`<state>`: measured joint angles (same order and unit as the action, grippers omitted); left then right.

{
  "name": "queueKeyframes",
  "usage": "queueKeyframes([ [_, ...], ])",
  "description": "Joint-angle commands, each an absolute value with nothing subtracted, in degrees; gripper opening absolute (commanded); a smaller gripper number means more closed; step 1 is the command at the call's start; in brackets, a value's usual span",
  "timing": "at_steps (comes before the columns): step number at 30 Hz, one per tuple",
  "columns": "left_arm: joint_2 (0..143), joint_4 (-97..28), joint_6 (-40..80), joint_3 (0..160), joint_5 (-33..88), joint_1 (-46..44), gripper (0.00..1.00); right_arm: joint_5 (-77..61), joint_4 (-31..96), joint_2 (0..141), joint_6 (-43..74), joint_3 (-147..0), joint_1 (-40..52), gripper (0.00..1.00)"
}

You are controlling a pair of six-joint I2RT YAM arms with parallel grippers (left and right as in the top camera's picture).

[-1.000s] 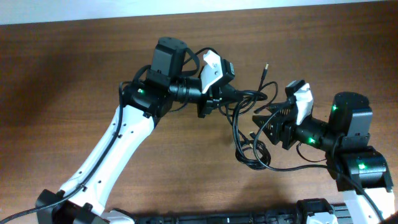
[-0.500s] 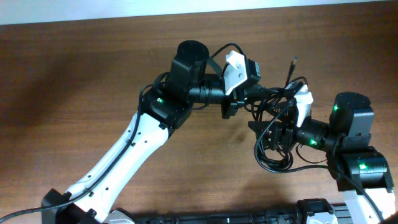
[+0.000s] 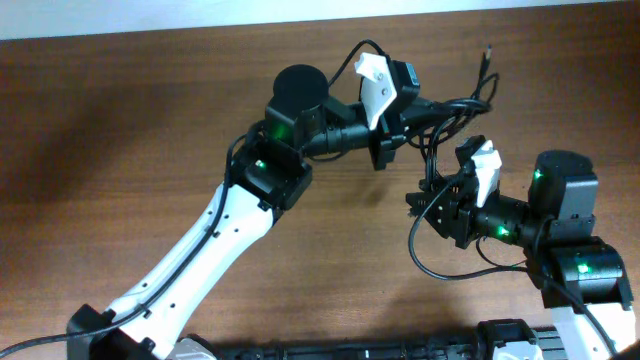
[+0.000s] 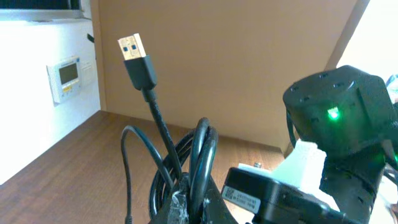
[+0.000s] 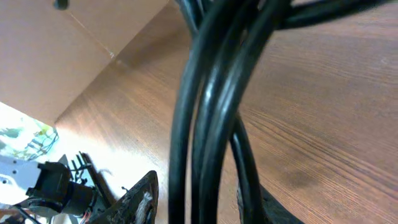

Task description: Untangle cables

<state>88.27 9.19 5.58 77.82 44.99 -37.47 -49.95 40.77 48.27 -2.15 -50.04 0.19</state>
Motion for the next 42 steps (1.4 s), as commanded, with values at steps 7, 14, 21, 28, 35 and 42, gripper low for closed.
queueKeyframes([
  [7,83.22,10.15,7.05,78.81,43.64,-26.55,0.00,-47.11,44.42,53.95,-2.61,-50.48,0.36,0.20],
  [14,83.22,2.39,4.19,78.81,43.68,-20.84,0.00,-47.09,44.34,54.06,-2.79,-50.48,0.36,0.18],
  [21,83.22,-18.81,-25.69,78.81,45.60,-20.82,0.00,-47.11,44.14,54.06,-2.79,-50.48,0.36,0.18],
  [28,83.22,-23.09,-27.94,78.81,54.61,-20.95,0.00,-47.16,41.91,54.06,-2.76,-50.48,0.36,0.48],
  [35,83.22,-24.23,-26.24,78.81,71.72,-21.65,0.00,-54.28,33.15,54.06,-2.57,-50.48,0.36,0.49],
  [42,83.22,-14.31,-18.83,78.81,72.23,-27.97,0.00,-58.17,28.69,54.06,-2.55,-50.48,0.36,0.49],
])
